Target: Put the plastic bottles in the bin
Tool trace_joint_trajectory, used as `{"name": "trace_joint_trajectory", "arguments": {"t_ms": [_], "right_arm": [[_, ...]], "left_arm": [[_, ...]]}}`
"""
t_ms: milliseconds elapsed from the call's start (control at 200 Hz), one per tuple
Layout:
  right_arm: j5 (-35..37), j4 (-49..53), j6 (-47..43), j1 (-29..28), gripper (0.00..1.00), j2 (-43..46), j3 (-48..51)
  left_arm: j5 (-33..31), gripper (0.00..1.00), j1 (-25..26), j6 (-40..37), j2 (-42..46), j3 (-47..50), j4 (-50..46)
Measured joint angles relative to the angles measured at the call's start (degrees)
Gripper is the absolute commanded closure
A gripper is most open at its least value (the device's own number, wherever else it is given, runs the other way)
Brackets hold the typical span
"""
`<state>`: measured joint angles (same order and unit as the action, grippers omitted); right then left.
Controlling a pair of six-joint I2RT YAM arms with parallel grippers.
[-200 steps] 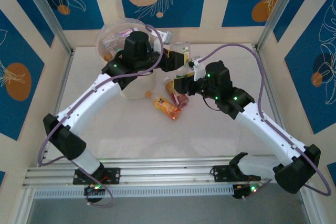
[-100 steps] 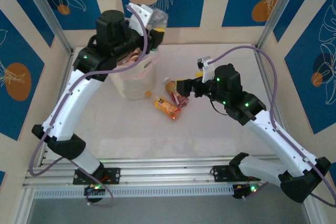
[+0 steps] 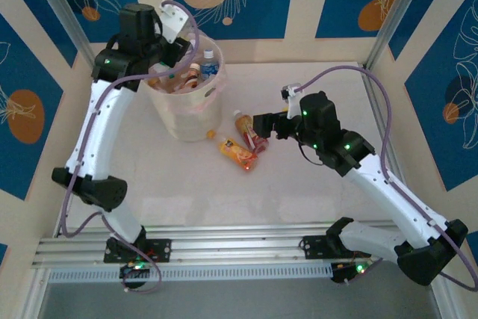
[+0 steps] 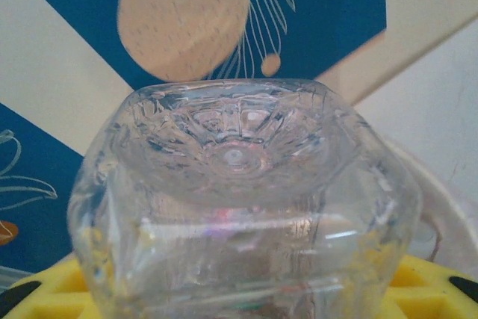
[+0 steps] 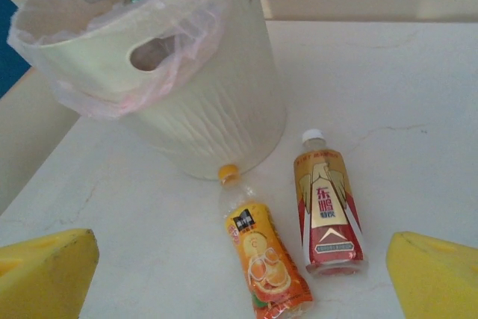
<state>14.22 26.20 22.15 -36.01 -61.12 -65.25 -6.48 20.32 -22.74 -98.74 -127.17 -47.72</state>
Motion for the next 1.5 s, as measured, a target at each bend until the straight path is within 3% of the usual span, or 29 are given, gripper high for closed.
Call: {"name": "trace_joint_trajectory", "arguments": {"t_ms": [395, 520, 645, 880, 1115, 1225, 1500], "right_arm": [[2.14, 1.55, 1.88, 0.00, 0.01, -1.79, 0.00], [2.49, 1.75, 1.90, 0.00, 0.01, -2.03, 0.00], [3.04, 1.77, 1.90, 0.00, 0.01, -2.10, 0.00], [3.65, 1.77, 1.90, -0.02, 0.01, -2.10, 0.00], [3.65, 1.77, 1.90, -0.02, 0.01, -2.12, 0.00], [3.65, 1.77, 1.90, -0.02, 0.01, -2.12, 0.00], [3.69, 1.81, 1.90, -0.02, 0.01, -2.12, 0.00]], "left_arm": [[-1.46, 0.69, -0.72, -4.90, -10.21, -2.93, -6.82], [-2.73, 0.54, -0.72, -5.57, -12.85, -4.98, -8.04], [-3.67, 0.32, -0.70, -6.03, -14.56, -6.34, -8.85], [-4.52, 0.21, -0.72, -6.05, -15.87, -9.49, -8.90], [-4.48, 0.23, -0.76, -4.81, -15.56, -10.25, -8.59], [-4.07, 0.45, -0.76, -2.95, -15.21, -10.25, -8.04], [-0.87, 0.65, -0.81, 2.47, -15.04, -10.25, -4.42]]}}
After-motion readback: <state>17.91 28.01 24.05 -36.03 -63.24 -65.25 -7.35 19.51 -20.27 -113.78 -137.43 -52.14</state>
